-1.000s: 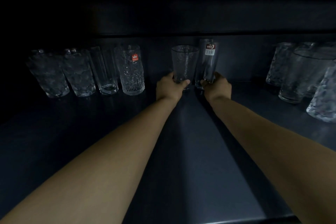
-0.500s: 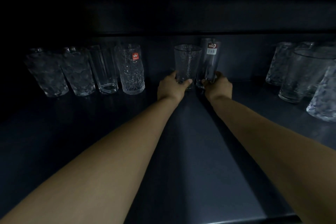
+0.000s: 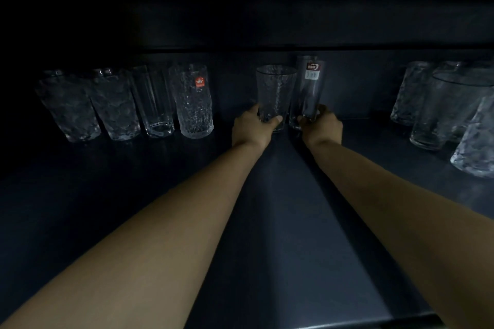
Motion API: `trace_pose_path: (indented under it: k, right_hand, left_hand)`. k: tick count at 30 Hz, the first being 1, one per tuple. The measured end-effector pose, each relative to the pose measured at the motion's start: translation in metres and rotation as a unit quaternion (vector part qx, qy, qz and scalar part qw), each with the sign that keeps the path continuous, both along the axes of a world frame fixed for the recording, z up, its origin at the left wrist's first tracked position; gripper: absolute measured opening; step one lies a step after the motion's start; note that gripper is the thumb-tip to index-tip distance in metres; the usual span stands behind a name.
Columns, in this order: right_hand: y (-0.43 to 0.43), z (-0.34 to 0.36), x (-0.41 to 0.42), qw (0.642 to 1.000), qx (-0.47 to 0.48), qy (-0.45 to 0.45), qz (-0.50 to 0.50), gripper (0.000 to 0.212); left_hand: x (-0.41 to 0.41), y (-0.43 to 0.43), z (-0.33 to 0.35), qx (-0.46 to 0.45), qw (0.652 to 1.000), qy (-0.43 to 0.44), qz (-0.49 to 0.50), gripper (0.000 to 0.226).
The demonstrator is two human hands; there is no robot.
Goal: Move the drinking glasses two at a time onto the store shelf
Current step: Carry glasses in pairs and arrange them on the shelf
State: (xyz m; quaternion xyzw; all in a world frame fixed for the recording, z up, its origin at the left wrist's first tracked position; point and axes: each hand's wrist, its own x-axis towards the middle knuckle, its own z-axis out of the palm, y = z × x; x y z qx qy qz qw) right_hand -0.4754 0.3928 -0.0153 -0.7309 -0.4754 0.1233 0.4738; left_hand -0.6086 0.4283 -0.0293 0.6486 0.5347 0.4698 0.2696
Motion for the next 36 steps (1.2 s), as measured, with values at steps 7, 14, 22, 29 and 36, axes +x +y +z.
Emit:
trace_pose_path:
  k: [7,14,22,29,36]
  right_hand:
    - [-0.001,-0.001,0.000,1.000,0.012,-0.001,0.012,0.036]
    - [-0.003,0.000,-0.001,1.000,0.008,0.006,0.017,0.037]
    - [-0.004,0.000,-0.003,1.000,0.010,0.021,0.016,0.036]
    - [-0.023,0.006,-0.001,0.999,-0.022,0.031,0.032,0.038]
    - [-0.089,0.013,0.021,0.988,-0.066,0.046,0.133,0.048]
  left_hand:
    - [0.000,-0.006,0.004,0.006,1.000,0.004,0.001,0.050]
    - [-0.001,-0.009,0.006,0.006,1.000,0.016,0.010,0.056]
    - [-0.001,-0.010,0.007,-0.005,1.000,0.002,0.016,0.048]
    - [-0.006,-0.027,0.009,-0.018,0.999,0.003,0.027,0.046]
    - [-0.020,-0.080,0.015,-0.055,0.998,0.013,-0.001,0.027]
